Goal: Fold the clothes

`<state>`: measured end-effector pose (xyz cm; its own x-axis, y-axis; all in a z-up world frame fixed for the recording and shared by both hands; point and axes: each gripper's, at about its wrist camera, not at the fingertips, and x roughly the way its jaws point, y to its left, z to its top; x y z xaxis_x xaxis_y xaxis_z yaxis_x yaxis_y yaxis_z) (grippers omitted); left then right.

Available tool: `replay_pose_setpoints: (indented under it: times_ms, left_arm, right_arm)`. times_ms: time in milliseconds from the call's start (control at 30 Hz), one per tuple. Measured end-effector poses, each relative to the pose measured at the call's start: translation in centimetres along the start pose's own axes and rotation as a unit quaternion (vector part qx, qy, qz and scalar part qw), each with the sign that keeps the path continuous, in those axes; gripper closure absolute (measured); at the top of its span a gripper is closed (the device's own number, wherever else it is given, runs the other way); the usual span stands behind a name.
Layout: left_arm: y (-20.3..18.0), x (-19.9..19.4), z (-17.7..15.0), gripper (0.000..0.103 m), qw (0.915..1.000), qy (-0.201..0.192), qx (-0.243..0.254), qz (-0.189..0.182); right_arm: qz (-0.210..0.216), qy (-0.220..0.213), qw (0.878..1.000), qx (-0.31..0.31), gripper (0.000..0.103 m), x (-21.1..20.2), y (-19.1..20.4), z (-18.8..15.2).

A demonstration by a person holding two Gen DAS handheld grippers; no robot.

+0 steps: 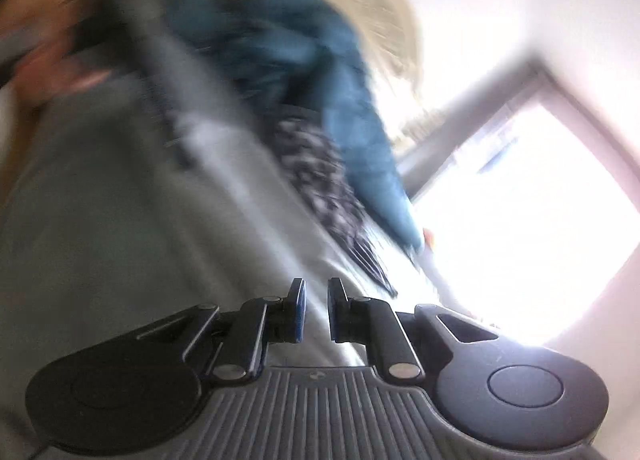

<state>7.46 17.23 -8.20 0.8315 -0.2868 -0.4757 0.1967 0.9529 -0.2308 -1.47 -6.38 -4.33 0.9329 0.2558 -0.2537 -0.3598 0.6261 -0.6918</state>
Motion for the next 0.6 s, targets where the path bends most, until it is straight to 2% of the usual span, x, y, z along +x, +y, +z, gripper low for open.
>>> replay_pose_setpoints:
  times_ms: [167,267,367,433,500,600]
  left_arm:
    - [-0.5,0.4,-0.2,0.058,0.9999,-0.008,0.001,0.013]
    - [-0.5,0.5,-0.3,0.058,0.9999,-0.009,0.004,0.012]
    - [-0.2,0.6,-0.2,0.057,1.0000,-0.008,0.000,0.004]
    - [-0.1,0.6,-0.2,0.057,1.0000,-0.007,0.002,0.003]
    - [0.1,0.7,-0.1,0.057,1.0000,-0.007,-0.002,0.001]
    - [0.3,0.7,-0.1,0.057,0.9998,-0.007,-0.017,-0.001]
  right_arm:
    - [0.009,0.032,0.989,0.146,0.091,4.7,-2.2,0.2]
    - [-0.012,0.100,0.976,0.191,0.091,6.6,-3.6,-3.0]
    - [-0.034,0.148,0.951,0.270,0.092,6.3,-5.9,-7.3]
    - [-0.020,0.139,0.933,0.332,0.094,5.1,-8.2,-7.8]
    - [-0.043,0.125,0.942,0.308,0.090,3.9,-9.0,-6.7]
    - [-0.066,0.105,0.955,0.271,0.090,4.4,-10.0,-5.3]
